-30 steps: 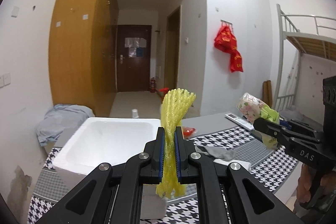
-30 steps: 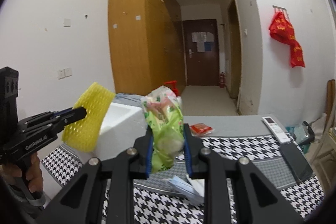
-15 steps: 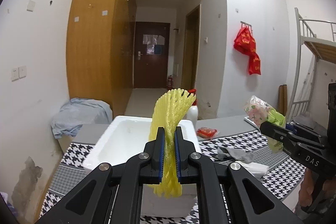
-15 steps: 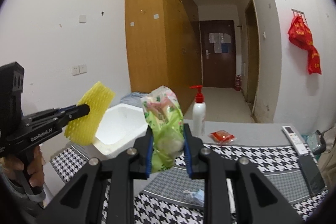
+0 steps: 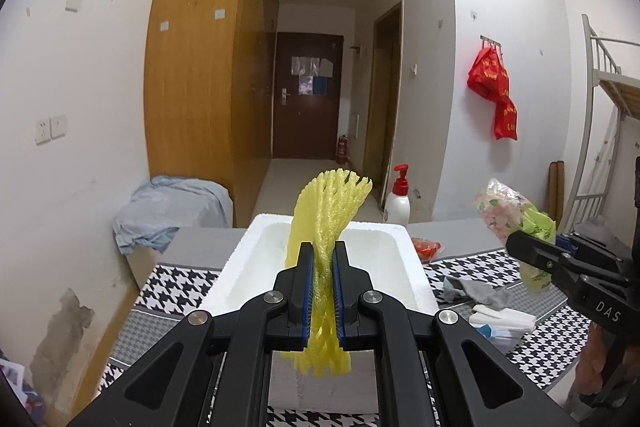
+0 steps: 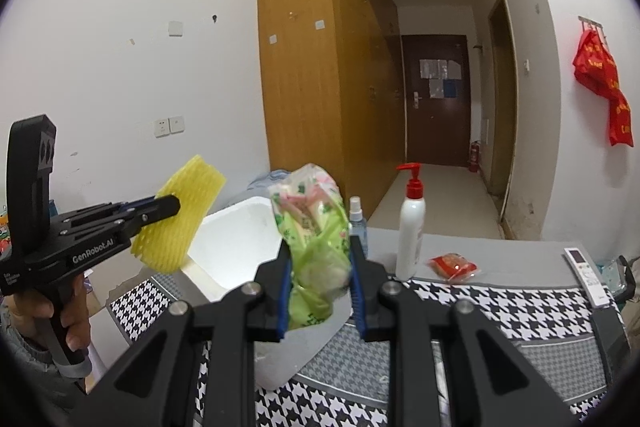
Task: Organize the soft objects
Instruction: 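Carry the yellow mesh net over the white foam box with the left gripper, then open the left gripper to drop the mesh net into the box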
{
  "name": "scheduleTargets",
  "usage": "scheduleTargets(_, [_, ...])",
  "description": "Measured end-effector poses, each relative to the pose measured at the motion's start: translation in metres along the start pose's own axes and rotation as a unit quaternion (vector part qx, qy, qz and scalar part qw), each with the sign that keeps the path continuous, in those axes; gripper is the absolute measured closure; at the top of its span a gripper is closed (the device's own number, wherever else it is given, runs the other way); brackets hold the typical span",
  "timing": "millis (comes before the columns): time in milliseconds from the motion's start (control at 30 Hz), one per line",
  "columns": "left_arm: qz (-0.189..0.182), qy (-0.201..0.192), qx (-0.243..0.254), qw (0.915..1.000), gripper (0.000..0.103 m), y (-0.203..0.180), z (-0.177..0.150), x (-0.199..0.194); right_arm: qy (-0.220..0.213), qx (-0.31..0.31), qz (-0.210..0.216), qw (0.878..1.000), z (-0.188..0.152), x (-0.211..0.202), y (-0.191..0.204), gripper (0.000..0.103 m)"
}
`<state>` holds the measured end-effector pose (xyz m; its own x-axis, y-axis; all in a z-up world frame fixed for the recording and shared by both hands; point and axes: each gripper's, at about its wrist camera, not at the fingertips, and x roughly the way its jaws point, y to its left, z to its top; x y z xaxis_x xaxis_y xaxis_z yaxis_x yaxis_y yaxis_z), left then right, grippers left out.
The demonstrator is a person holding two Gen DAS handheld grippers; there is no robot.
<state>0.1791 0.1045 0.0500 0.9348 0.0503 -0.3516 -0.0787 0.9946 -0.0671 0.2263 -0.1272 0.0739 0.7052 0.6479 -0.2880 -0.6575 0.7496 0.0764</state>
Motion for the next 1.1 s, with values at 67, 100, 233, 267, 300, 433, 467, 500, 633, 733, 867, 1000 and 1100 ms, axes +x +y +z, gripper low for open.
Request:
scheduleTargets(67, [-0.002, 0.006, -0.006, 1.0000, 0.094, 0.002, 0.000, 0.005, 0.006, -0.004, 0.006, 1.000, 0.001, 0.005, 0.002, 0.075])
scheduleTargets(100, [-0.002, 0.008, -0.008, 0.9999, 0.094, 0.003, 0.000, 0.007, 0.008, -0.005, 0.005, 1.000, 0.002, 0.008, 0.004, 0.075])
scheduleTargets(233, [-0.005, 0.018, -0.010, 0.9998, 0.094, 0.004, 0.004, 0.016, 0.011, -0.009, 0.007, 1.000, 0.004, 0.013, 0.008, 0.075])
scheduleTargets(267, [-0.005, 0.021, -0.010, 0.9997, 0.094, 0.005, 0.005, 0.019, 0.012, -0.010, 0.007, 1.000, 0.004, 0.014, 0.009, 0.075])
scheduleTargets(300, [-0.006, 0.026, -0.007, 0.9996, 0.094, 0.005, 0.006, 0.023, 0.013, -0.012, 0.007, 1.000, 0.004, 0.015, 0.010, 0.075])
scheduleTargets(433, [-0.024, 0.045, -0.016, 0.9986, 0.094, 0.008, 0.007, 0.035, 0.014, -0.010, 0.005, 1.000, 0.004, 0.016, 0.008, 0.075])
scheduleTargets(467, [-0.027, 0.050, -0.017, 0.9982, 0.094, 0.008, 0.007, 0.038, 0.014, -0.009, 0.004, 1.000, 0.004, 0.017, 0.008, 0.075])
scheduleTargets(500, [-0.028, 0.053, -0.017, 0.9981, 0.094, 0.008, 0.007, 0.040, 0.015, -0.008, 0.004, 1.000, 0.005, 0.017, 0.007, 0.075])
scheduleTargets(633, [-0.029, 0.065, -0.016, 0.9974, 0.094, 0.007, 0.007, 0.048, 0.020, -0.009, 0.002, 1.000, 0.005, 0.021, 0.009, 0.075])
scheduleTargets(733, [-0.030, 0.067, -0.014, 0.9972, 0.093, 0.007, 0.008, 0.050, 0.020, -0.009, 0.002, 1.000, 0.005, 0.020, 0.010, 0.075])
scheduleTargets(867, [-0.041, 0.070, -0.006, 0.9967, 0.092, 0.004, 0.008, 0.055, 0.020, -0.006, 0.000, 1.000, 0.006, 0.020, 0.009, 0.075])
scheduleTargets(1000, [-0.045, 0.075, 0.001, 0.9962, 0.087, 0.002, 0.008, 0.061, 0.020, -0.005, -0.003, 1.000, 0.005, 0.021, 0.008, 0.075])
scheduleTargets(1100, [-0.042, 0.072, 0.002, 0.9965, 0.056, 0.001, 0.010, 0.060, 0.021, -0.004, -0.005, 1.000, 0.005, 0.021, 0.008, 0.075])
